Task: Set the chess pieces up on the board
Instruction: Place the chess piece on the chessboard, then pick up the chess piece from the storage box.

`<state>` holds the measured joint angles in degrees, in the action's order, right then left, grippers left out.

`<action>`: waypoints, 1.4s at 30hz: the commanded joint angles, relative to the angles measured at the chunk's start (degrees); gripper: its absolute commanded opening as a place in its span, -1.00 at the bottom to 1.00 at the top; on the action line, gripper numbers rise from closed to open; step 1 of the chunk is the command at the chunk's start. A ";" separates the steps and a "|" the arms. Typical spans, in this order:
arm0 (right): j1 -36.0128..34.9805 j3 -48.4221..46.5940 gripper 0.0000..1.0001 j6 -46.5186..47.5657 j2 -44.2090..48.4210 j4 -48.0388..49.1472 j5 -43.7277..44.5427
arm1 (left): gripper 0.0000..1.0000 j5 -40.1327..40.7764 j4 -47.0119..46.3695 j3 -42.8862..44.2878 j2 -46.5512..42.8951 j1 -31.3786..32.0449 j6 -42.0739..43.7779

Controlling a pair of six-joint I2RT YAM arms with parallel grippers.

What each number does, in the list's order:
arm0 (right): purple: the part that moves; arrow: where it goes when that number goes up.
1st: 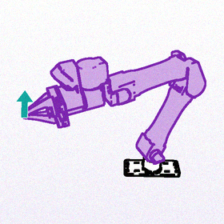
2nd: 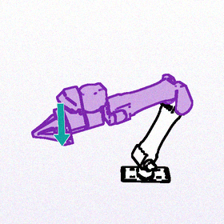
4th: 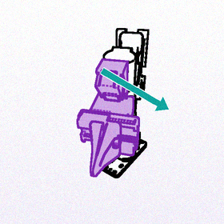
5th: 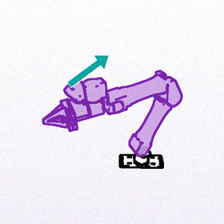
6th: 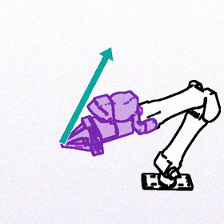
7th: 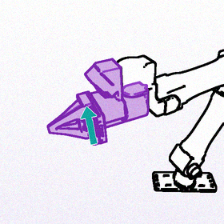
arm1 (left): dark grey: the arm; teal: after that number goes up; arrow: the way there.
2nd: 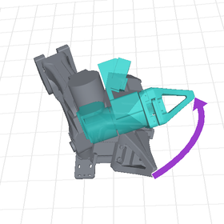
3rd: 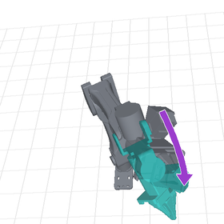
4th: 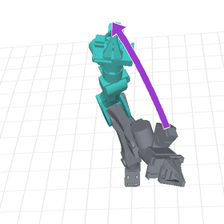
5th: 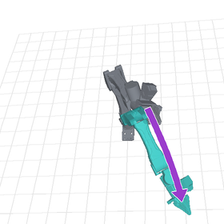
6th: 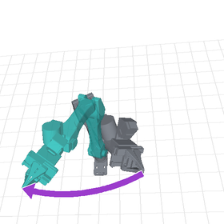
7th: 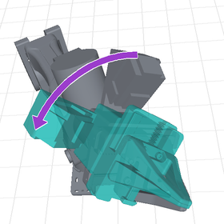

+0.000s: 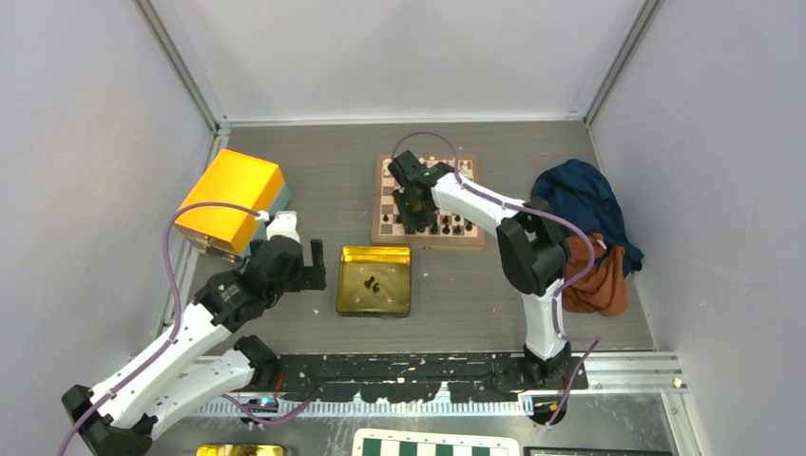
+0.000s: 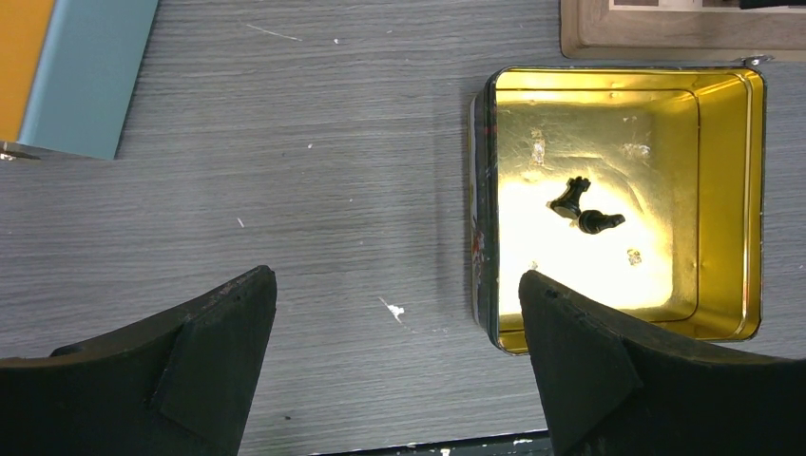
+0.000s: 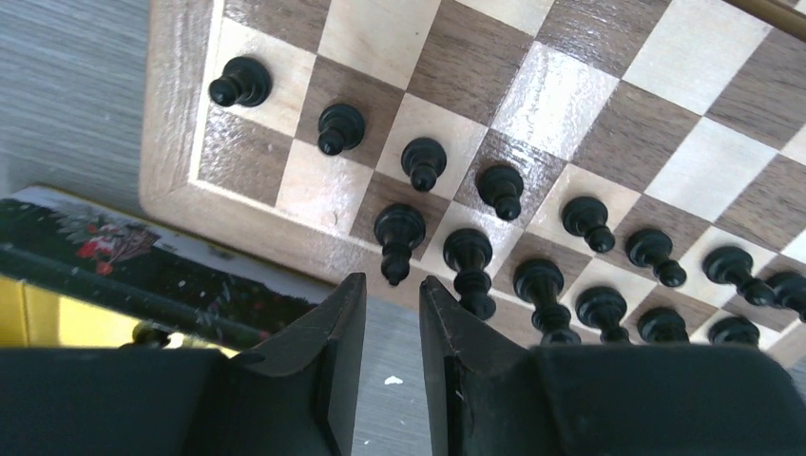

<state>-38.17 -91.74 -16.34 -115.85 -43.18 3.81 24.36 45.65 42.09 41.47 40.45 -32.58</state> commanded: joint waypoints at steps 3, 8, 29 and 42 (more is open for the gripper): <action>-1.54 -0.36 -0.33 0.63 8.12 -1.49 0.09 | 0.99 0.14 -2.99 0.72 -0.07 0.07 -0.30; -4.09 1.67 -0.23 0.73 13.30 -2.03 0.55 | 1.00 -0.01 -2.78 0.30 -0.24 0.07 -0.77; -17.70 11.34 0.00 8.56 18.48 3.40 -12.84 | 0.99 0.69 -0.84 0.76 -2.12 0.07 -2.82; -19.02 13.65 -0.01 15.50 14.42 6.96 -13.37 | 1.00 1.00 0.40 0.46 -3.81 0.07 -3.53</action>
<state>-56.99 -78.48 -4.27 -100.68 -39.24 -8.75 24.23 46.17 42.06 38.63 40.45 -35.38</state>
